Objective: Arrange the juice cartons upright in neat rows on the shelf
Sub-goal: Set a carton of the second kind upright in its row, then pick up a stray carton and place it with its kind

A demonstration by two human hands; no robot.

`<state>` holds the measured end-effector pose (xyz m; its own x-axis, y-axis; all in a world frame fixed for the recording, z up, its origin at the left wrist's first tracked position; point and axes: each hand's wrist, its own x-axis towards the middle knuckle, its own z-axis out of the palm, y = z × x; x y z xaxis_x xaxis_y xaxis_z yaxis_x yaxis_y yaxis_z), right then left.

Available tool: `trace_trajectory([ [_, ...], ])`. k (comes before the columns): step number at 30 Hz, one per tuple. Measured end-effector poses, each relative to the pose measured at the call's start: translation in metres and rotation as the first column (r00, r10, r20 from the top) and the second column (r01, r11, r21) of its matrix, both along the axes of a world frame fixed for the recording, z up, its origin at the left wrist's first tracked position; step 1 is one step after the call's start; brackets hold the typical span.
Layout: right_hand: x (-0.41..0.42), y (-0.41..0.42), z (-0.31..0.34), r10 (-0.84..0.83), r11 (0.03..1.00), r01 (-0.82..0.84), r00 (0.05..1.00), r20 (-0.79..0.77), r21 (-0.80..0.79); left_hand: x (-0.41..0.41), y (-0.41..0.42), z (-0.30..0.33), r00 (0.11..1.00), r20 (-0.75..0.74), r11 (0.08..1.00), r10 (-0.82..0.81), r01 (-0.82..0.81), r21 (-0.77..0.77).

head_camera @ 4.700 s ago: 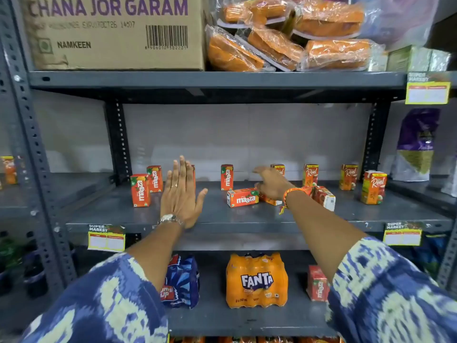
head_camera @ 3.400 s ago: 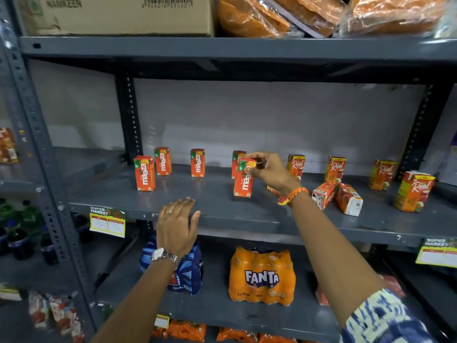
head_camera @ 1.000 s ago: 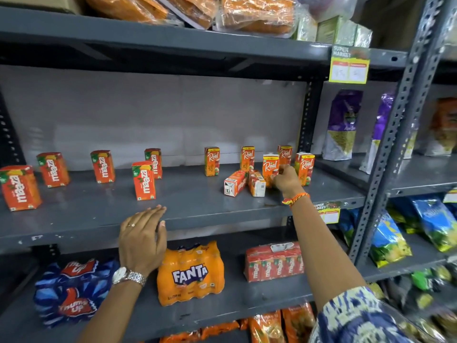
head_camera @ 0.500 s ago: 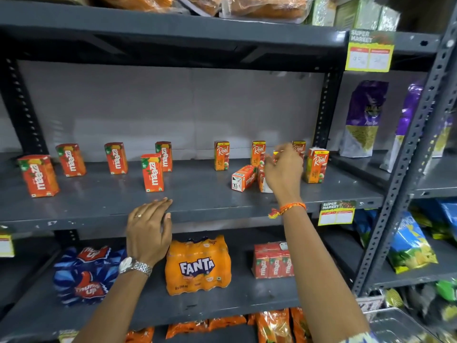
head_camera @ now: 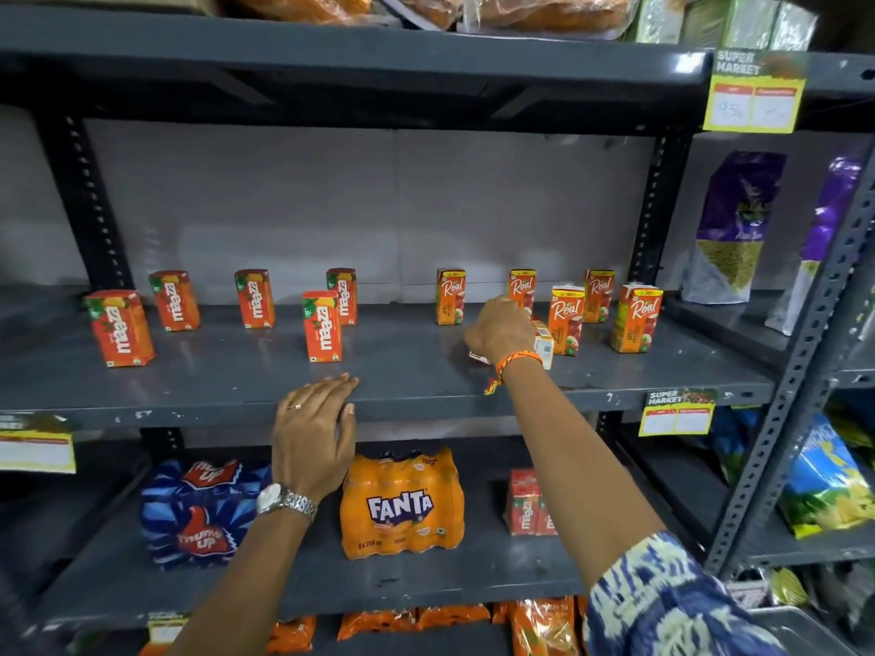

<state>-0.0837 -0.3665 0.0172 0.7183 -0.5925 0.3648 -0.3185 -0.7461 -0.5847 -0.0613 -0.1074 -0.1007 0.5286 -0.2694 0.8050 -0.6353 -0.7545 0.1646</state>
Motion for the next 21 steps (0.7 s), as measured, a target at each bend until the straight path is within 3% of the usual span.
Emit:
trace_trajectory([
  [1,0.003,-0.002,0.005,0.031,0.999,-0.031,1.000,-0.005,0.008,0.000,0.000,0.000,1.000,-0.003,1.000,-0.001,0.001,-0.002],
  [3,-0.001,-0.002,0.009,0.147,0.966,-0.150,0.989,0.032,0.212,0.000,0.000,-0.001,1.000,-0.006,1.000,-0.005,0.005,-0.006],
  [5,-0.005,-0.004,0.005,0.251,0.762,-0.305,0.952,0.174,0.571,0.000,0.000,0.000,1.000,-0.006,1.000,-0.009,0.009,-0.011],
  [7,-0.013,0.001,0.001,0.299,0.496,-0.450,0.892,0.340,0.743,-0.001,0.000,0.000,1.000,0.003,1.000,-0.014,0.014,-0.014],
  [12,-0.019,0.004,-0.010,0.234,0.161,-0.629,0.773,0.589,0.761,-0.001,0.000,-0.001,1.000,0.007,0.999,-0.024,0.024,-0.025],
  [17,-0.024,0.007,-0.009,0.018,-0.208,-0.654,0.741,0.671,0.727,-0.001,-0.001,-0.001,0.999,0.019,0.999,-0.029,0.029,-0.031],
  [21,-0.026,0.011,-0.008,0.056,-0.271,-0.703,0.671,0.740,0.658,0.000,-0.001,-0.002,0.999,0.025,0.999,-0.027,0.028,-0.037],
])
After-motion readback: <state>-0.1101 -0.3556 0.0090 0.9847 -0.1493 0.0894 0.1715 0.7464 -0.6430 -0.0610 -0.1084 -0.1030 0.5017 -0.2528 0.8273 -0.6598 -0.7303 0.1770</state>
